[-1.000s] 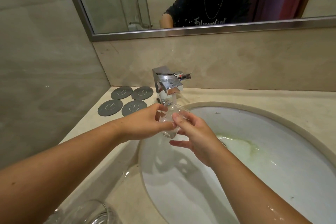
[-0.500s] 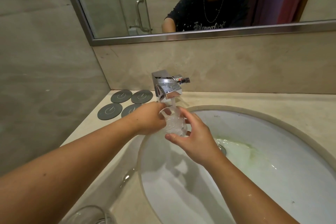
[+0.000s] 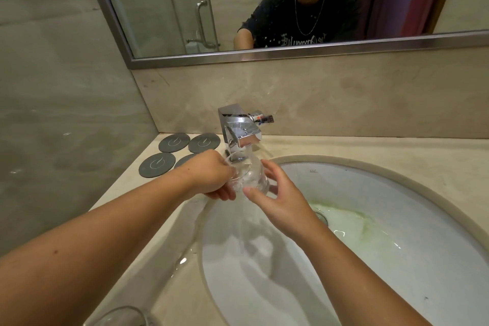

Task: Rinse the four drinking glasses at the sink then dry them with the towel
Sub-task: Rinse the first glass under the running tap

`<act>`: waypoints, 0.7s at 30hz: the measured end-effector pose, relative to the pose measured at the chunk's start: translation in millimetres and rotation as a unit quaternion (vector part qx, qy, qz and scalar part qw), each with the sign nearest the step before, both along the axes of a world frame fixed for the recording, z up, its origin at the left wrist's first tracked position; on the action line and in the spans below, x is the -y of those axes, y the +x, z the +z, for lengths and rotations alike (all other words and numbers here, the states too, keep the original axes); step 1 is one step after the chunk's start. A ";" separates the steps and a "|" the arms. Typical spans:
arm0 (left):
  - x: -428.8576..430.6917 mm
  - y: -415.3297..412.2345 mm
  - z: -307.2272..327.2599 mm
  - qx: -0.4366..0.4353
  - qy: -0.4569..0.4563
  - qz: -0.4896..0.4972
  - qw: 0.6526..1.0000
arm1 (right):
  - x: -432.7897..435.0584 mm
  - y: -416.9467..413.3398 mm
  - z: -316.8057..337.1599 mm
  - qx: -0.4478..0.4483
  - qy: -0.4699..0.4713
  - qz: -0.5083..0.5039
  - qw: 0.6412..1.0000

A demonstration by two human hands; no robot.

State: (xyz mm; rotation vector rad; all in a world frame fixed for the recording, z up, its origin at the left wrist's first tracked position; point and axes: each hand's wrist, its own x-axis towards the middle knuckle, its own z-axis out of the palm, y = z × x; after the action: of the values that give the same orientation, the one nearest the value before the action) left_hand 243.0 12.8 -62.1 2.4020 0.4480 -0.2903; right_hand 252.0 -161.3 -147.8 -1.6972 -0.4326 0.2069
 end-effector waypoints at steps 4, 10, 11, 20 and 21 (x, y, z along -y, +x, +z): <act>9.2 -5.7 3.6 -0.057 -0.095 0.032 0.993 | -1.6 -2.9 -4.3 -0.075 0.045 0.050 0.995; 5.0 -1.9 7.2 -0.030 0.021 -0.043 0.998 | 1.7 -0.1 -1.7 -0.059 0.052 0.040 0.996; 3.0 0.4 7.2 0.005 0.060 -0.073 0.996 | 2.4 0.1 -1.6 -0.057 0.050 0.046 0.996; -5.3 7.8 0.0 0.154 0.254 -0.171 0.939 | 8.5 -0.7 4.3 -0.108 0.055 0.120 0.985; -7.2 7.9 0.5 0.138 0.243 -0.153 0.948 | 8.5 -0.7 5.0 -0.130 0.070 0.119 0.982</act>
State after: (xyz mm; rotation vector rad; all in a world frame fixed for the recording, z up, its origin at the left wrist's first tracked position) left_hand 250.9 20.0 -61.6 2.9409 0.0100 0.0351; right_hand 251.3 -169.7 -142.8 -1.4553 -0.4436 0.5546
